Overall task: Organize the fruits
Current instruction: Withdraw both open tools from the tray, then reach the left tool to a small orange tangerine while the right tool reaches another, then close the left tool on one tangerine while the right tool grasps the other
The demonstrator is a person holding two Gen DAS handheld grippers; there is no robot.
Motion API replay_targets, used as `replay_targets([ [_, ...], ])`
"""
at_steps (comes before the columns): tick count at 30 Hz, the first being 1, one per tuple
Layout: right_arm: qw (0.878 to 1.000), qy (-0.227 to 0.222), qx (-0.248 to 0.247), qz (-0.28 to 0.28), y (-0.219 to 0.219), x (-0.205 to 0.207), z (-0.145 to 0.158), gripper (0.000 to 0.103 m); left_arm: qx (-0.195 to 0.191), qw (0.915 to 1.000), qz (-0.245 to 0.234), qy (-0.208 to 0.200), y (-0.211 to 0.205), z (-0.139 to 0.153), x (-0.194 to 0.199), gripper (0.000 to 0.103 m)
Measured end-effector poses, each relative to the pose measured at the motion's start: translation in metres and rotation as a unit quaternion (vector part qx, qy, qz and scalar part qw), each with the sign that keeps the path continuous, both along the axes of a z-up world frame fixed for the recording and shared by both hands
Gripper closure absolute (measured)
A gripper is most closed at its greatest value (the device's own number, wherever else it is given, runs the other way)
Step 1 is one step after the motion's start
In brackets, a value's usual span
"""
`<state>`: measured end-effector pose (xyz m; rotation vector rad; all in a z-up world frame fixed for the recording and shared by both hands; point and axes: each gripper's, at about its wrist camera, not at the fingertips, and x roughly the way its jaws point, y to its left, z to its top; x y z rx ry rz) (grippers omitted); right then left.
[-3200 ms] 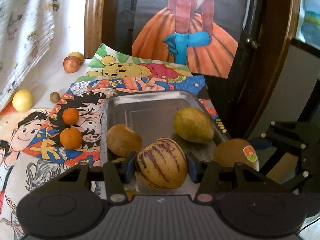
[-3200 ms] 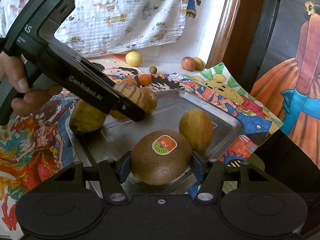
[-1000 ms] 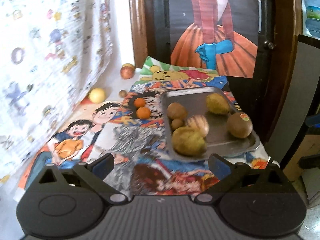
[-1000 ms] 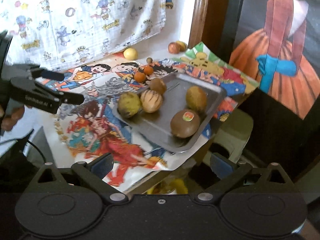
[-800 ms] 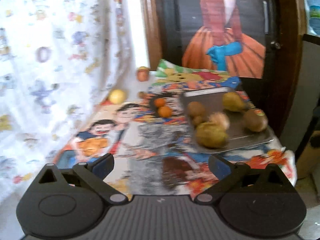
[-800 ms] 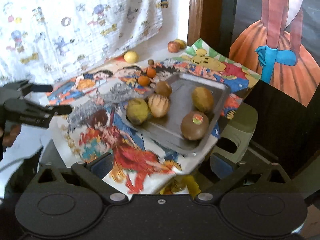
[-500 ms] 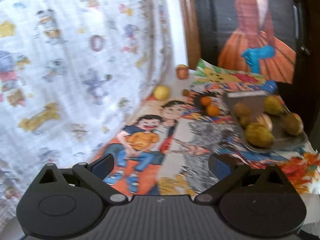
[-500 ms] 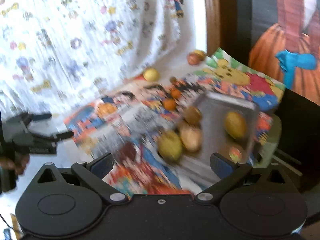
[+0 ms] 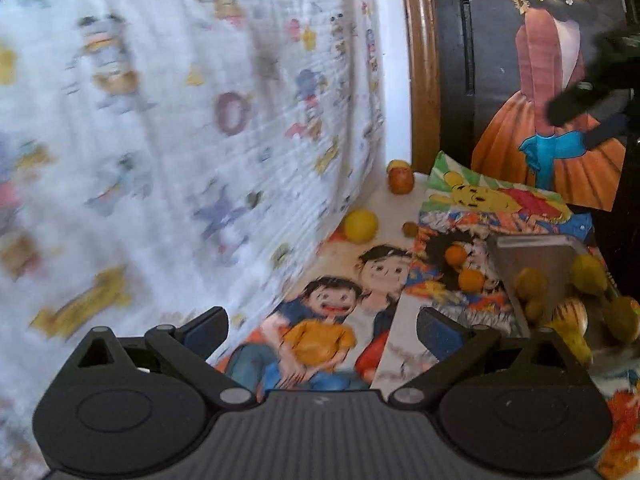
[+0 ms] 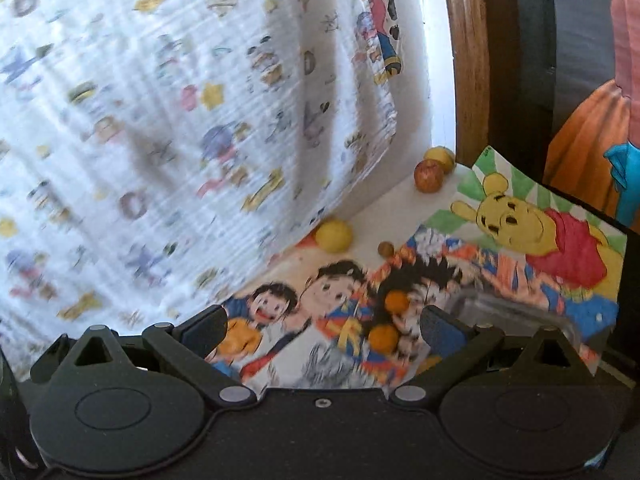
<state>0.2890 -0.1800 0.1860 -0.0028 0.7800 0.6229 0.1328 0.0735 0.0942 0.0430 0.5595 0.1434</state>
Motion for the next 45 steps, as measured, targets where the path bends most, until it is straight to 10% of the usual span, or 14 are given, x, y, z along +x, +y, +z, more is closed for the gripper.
replay_targets([
  [18, 0.978, 0.208, -0.017, -0.015, 0.011, 0.180, -0.127, 0.006, -0.103, 0.9882, -0.109, 0.034, -0.059, -0.070, 0.138, 0.000],
  [45, 0.981, 0.187, -0.028, 0.039, 0.037, 0.212, -0.201, 0.062, -0.211, 0.9697, -0.102, 0.070, -0.072, -0.121, 0.194, 0.051],
])
